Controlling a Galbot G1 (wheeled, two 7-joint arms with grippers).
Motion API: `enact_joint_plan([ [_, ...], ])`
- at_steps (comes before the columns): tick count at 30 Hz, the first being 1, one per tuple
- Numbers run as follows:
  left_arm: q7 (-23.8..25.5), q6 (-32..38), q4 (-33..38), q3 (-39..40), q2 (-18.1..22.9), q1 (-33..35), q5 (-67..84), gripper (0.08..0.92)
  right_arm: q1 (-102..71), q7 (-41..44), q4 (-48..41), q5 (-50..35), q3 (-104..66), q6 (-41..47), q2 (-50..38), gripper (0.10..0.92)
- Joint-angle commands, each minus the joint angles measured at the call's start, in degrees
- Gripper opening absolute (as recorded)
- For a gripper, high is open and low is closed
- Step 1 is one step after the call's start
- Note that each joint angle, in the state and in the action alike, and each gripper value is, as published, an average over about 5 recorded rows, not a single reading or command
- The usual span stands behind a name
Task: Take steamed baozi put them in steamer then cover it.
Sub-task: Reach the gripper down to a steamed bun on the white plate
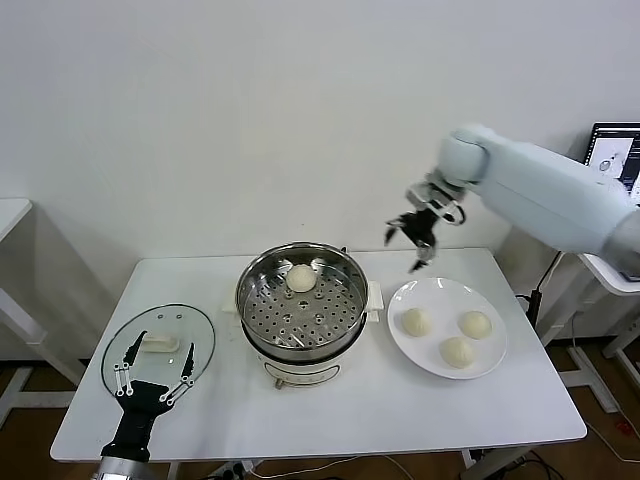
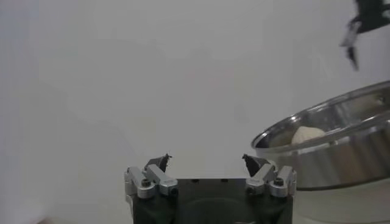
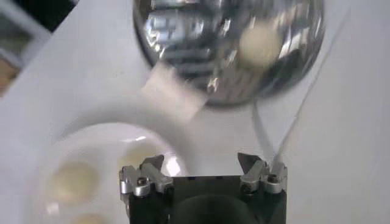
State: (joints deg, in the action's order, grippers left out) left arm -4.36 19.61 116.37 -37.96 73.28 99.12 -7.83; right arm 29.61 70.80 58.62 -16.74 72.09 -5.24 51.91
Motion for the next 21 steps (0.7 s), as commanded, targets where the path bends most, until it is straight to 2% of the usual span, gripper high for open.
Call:
enact_joint_plan([
  [1,0.00,0.18,-0.14,-0.31,-0.18,0.00,0.12,0.823,-7.62,-4.38,-2.65,-5.12,5.03,7.75,-4.32,0.823],
  [21,0.39,1.77,-0.04,-0.52,0.03,0.68,0.63,0.823,-17.75,-10.56,-11.36,2.94,-3.63,7.19,4.33,0.823],
])
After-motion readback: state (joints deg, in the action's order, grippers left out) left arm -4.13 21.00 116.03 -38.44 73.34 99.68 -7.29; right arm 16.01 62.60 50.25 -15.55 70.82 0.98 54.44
